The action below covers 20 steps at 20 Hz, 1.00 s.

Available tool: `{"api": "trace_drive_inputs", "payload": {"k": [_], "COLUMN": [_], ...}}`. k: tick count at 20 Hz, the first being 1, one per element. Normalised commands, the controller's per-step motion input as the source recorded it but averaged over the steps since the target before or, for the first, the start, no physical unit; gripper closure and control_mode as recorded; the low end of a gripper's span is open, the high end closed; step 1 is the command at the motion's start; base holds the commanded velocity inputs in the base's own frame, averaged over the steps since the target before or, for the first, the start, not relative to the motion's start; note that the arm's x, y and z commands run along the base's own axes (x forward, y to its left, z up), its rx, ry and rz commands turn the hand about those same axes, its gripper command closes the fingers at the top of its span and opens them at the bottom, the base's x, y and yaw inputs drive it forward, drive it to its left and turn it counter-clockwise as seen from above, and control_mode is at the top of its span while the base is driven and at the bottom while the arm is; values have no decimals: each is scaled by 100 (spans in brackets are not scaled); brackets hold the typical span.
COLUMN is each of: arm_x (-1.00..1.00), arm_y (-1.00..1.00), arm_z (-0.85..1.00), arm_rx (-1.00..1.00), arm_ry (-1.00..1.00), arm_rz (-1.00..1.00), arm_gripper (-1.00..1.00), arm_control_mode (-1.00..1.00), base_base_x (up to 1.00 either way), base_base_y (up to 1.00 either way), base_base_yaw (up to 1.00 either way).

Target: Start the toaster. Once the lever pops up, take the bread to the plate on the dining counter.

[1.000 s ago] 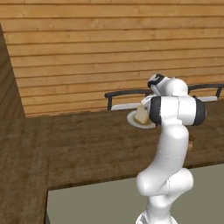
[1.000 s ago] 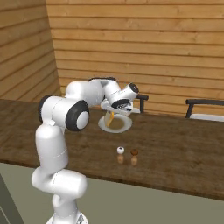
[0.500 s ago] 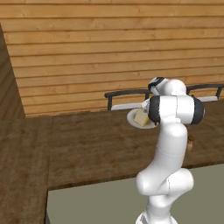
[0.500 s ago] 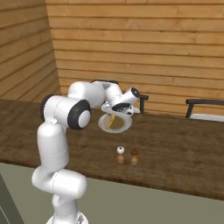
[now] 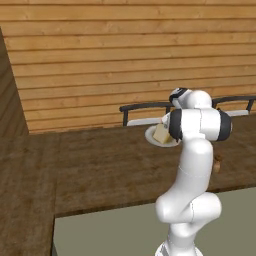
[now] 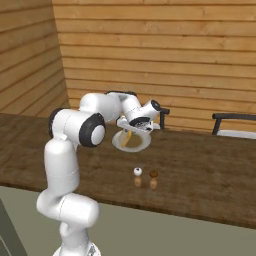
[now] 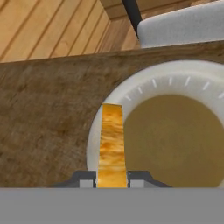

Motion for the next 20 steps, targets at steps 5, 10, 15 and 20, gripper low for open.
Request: {"api": "trace_drive_inputs", "payload": {"k": [5, 10, 15, 20], "arm_x": [0, 0, 2, 2], "arm_y": [-7, -24, -26, -24], "arm_z": [-19, -2, -3, -19], "arm_rx": [0, -2, -8, -13], "arm_ry": [0, 0, 0, 0], "arm_rz": [0, 0, 0, 0], "arm_gripper": [-100, -100, -100, -100], "arm_control_mode": [-100, -100, -100, -100], "base_base_x": [0, 0, 0, 0], "base_base_y": [0, 0, 0, 0], "base_base_yaw": [0, 0, 0, 0]}}
